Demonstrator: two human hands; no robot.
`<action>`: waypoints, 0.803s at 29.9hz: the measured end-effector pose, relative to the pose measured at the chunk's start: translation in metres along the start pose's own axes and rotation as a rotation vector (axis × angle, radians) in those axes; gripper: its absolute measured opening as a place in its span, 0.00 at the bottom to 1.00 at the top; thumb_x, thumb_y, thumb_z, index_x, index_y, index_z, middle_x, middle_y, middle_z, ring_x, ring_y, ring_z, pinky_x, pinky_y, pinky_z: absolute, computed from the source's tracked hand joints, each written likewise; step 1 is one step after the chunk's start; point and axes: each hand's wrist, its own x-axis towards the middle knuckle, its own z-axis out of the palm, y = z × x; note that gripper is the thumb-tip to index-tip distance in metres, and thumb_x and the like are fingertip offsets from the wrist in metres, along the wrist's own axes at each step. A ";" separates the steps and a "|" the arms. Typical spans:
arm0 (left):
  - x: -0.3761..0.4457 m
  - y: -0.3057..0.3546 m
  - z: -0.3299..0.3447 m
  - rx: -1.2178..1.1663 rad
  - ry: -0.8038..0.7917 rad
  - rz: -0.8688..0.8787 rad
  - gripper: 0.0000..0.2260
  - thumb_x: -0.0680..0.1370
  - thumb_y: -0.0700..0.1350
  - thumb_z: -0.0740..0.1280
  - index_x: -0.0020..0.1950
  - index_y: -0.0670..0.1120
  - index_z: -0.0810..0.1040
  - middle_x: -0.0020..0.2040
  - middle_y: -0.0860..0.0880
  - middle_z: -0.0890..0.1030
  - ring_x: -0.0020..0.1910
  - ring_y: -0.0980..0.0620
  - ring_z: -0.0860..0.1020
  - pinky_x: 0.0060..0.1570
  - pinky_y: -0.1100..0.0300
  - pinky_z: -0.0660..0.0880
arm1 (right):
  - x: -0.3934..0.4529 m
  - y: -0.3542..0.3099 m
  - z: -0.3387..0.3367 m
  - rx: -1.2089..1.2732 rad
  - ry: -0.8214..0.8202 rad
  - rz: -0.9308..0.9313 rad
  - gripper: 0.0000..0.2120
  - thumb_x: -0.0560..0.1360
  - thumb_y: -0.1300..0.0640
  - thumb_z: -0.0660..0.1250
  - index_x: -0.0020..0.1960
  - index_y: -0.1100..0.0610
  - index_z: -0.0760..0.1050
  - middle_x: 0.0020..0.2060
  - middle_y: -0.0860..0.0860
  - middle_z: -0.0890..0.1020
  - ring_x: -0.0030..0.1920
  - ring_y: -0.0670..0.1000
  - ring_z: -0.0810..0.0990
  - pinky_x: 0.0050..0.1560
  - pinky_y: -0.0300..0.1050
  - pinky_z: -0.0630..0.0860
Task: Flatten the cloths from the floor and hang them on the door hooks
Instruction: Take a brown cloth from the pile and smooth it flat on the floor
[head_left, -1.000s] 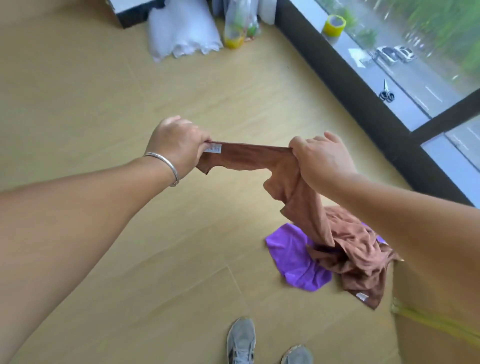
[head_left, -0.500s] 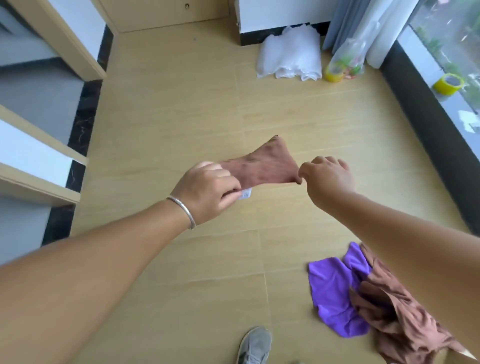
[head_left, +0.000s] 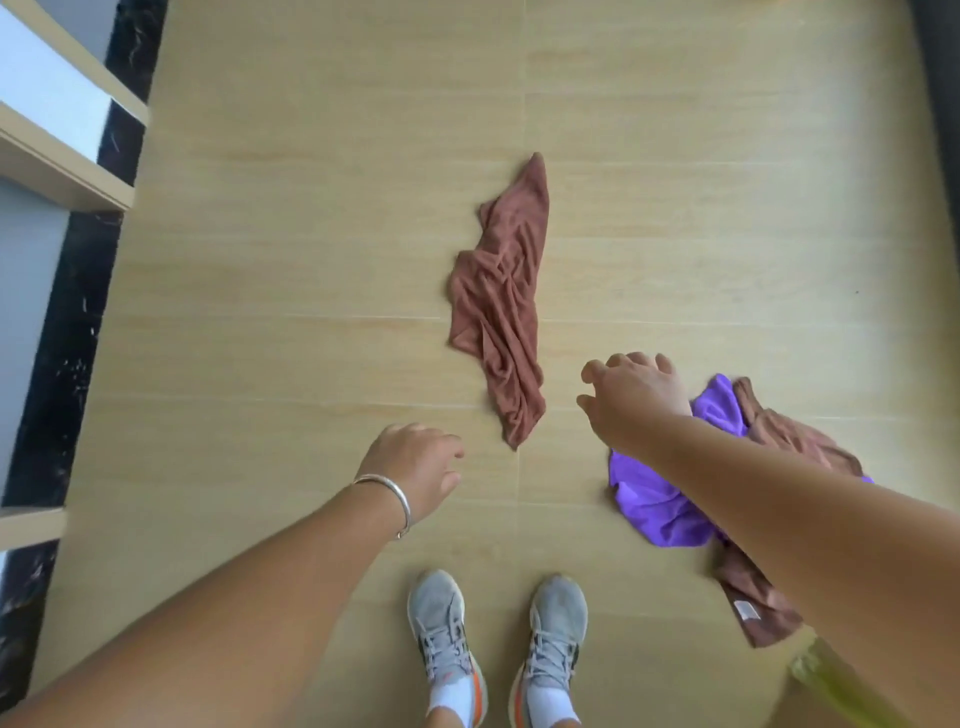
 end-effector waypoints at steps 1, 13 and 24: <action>0.000 -0.013 0.012 0.029 -0.018 -0.030 0.13 0.78 0.55 0.63 0.61 0.55 0.75 0.56 0.56 0.80 0.57 0.52 0.74 0.56 0.57 0.67 | 0.000 -0.008 0.013 0.010 -0.010 -0.015 0.17 0.79 0.44 0.56 0.64 0.49 0.70 0.60 0.52 0.76 0.65 0.55 0.69 0.69 0.56 0.59; 0.119 -0.120 0.146 0.194 0.081 -0.119 0.14 0.77 0.55 0.65 0.62 0.57 0.77 0.56 0.53 0.78 0.58 0.48 0.74 0.57 0.54 0.67 | 0.072 -0.064 0.198 0.006 -0.061 -0.119 0.22 0.76 0.38 0.60 0.64 0.49 0.72 0.63 0.50 0.73 0.68 0.53 0.64 0.71 0.55 0.56; 0.339 -0.149 0.203 0.295 0.351 0.194 0.26 0.72 0.48 0.71 0.69 0.52 0.69 0.63 0.49 0.71 0.61 0.46 0.70 0.58 0.50 0.68 | 0.193 -0.069 0.323 -0.100 0.092 -0.179 0.28 0.70 0.36 0.58 0.56 0.55 0.80 0.52 0.52 0.73 0.62 0.56 0.66 0.71 0.58 0.54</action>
